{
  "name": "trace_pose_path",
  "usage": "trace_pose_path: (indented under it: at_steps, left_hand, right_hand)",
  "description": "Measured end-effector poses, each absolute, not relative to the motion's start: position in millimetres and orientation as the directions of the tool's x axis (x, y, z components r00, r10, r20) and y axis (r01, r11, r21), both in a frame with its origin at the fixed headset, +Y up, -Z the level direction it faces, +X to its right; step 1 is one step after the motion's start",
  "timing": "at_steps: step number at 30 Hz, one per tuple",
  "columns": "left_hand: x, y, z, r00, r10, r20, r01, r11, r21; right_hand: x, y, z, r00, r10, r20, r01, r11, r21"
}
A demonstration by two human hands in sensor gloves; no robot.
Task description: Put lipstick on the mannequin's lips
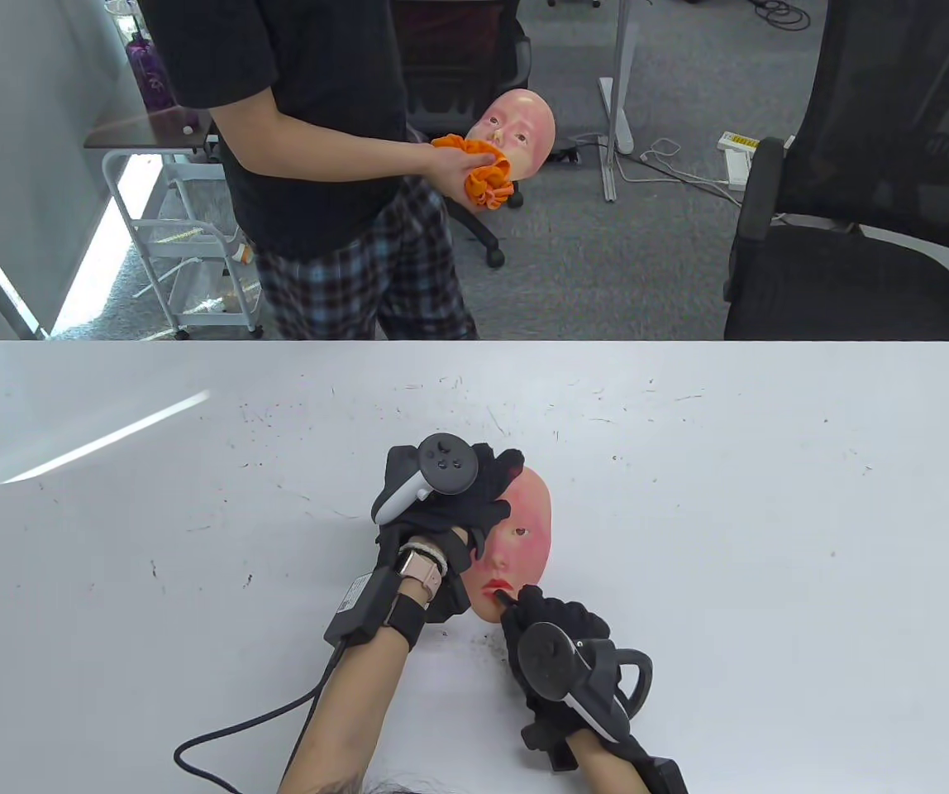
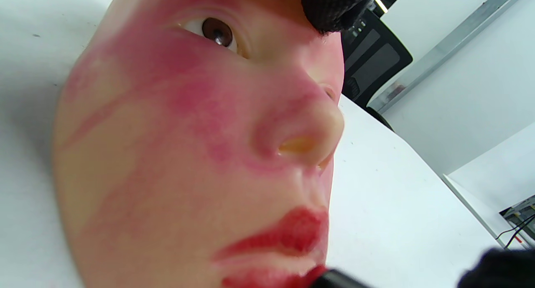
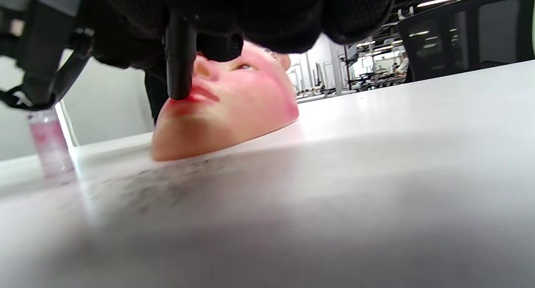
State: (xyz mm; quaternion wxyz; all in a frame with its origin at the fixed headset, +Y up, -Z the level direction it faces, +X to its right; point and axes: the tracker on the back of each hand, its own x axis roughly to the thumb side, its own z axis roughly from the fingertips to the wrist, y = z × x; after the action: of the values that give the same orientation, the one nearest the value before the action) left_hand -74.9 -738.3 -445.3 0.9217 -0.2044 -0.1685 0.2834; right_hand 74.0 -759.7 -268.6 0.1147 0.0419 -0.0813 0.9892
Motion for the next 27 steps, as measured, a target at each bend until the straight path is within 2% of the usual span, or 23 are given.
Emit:
trace_pose_path:
  at_steps: [4,6,7,12,16,27]
  left_hand:
    - [-75.0,-738.3,-445.3,0.785,0.587,0.197,-0.451,0.760,-0.468]
    - [-75.0,-738.3,-445.5,0.785,0.587,0.197,-0.451,0.760,-0.469]
    - [-75.1,-738.4,-445.6,0.784,0.588,0.197,-0.451,0.759,-0.470]
    - [-75.1,-738.3,-445.5,0.784,0.589,0.198,-0.451,0.758,-0.471]
    - [-75.1,-738.3,-445.4,0.784,0.588,0.198,-0.450,0.759,-0.471]
    - [-74.8,-738.4,-445.1,0.787,0.585,0.198,-0.447,0.761,-0.470]
  right_hand:
    - [73.4,-757.8,-264.5,-0.987,0.138,0.084,-0.153,-0.967,-0.205]
    - [76.8,-757.3,-264.5,-0.989,0.139,0.058,-0.149,-0.963,-0.226]
    - [78.2,-758.2,-266.2,-0.994,0.107,0.036,-0.112,-0.972,-0.208]
    - [65.8,-758.2,-265.2,-0.984,0.120,0.129,-0.146,-0.966,-0.213]
    - [52.6,-758.6,-269.6,-0.990,0.033,0.139,-0.061,-0.978,-0.201]
    - [71.9,-752.2,-266.0,-0.993,0.074,0.087,-0.092,-0.970,-0.227]
